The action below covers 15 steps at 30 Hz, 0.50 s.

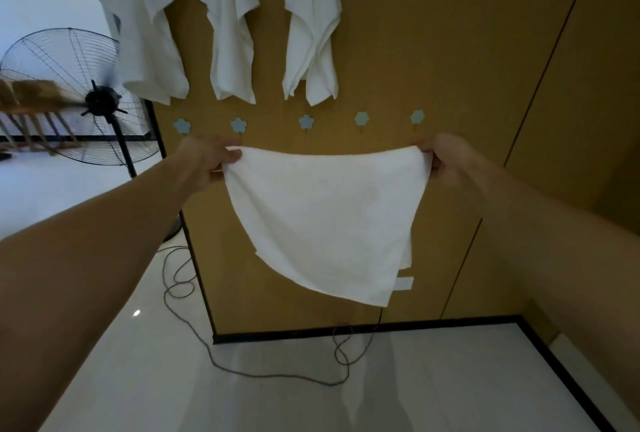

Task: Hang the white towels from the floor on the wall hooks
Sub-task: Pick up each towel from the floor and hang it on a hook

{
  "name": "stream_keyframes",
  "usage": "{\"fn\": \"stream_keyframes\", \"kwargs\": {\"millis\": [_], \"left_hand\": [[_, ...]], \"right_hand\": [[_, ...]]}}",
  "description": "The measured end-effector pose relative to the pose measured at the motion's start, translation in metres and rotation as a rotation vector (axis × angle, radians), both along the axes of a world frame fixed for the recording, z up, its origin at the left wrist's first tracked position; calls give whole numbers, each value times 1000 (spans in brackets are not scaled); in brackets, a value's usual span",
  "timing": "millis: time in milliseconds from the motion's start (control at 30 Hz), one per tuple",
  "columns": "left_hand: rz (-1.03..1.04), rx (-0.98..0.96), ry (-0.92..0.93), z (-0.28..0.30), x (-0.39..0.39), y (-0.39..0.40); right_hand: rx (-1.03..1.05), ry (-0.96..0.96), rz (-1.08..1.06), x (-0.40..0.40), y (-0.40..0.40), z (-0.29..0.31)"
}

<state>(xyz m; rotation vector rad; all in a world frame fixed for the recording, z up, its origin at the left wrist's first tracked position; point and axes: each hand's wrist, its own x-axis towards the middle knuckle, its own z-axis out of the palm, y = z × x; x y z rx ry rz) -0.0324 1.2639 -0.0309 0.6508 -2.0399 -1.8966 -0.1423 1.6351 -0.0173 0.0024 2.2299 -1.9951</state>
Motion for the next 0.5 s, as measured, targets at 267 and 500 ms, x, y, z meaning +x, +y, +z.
{"fn": "stream_keyframes", "kwargs": {"millis": [267,500], "left_hand": [[82,-121,124,14,-9,-6],[135,-121,154,28,-34,11]], "right_hand": [[58,131,132,-12,-4,30],[494,224,240,-50,12,32]]}}
